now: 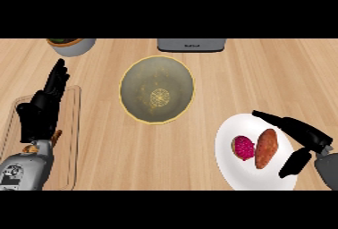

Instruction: Pick the sweet potato from the plate and place it in the bowl

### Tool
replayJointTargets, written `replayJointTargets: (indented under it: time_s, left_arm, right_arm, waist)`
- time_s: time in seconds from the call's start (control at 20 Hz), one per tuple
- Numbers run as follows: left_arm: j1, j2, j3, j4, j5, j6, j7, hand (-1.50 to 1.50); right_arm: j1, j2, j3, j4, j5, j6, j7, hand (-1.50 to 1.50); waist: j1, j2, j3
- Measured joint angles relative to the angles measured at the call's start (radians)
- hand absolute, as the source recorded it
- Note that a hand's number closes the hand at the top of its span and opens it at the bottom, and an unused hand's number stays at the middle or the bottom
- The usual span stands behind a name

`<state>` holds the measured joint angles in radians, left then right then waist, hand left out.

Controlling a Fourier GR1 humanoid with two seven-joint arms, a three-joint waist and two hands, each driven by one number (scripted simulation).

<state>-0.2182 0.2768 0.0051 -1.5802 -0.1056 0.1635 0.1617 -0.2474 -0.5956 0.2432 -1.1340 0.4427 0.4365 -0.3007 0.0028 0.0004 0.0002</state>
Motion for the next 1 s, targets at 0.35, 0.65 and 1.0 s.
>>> replayJointTargets:
  time_s: [0.35,0.65,1.0]
  left_arm:
    - [0.013,-0.02,0.024,-0.015,-0.017,-0.026,-0.003,0.0]
    - [0.007,-0.029,0.031,-0.038,-0.034,-0.036,0.021,0.0]
    - [-0.001,-0.046,0.047,-0.025,-0.045,-0.048,0.017,0.0]
  right_arm:
    - [-0.048,0.082,-0.023,0.138,0.107,-0.029,-0.079,1.5]
    - [-0.05,0.098,-0.019,0.159,0.208,-0.111,-0.161,1.5]
    - [-0.037,0.13,-0.056,0.173,0.248,-0.156,-0.228,1.5]
  waist:
    - [0.0,0.0,0.0]
    - [-0.002,-0.005,-0.007]
    - [-0.003,-0.006,-0.008]
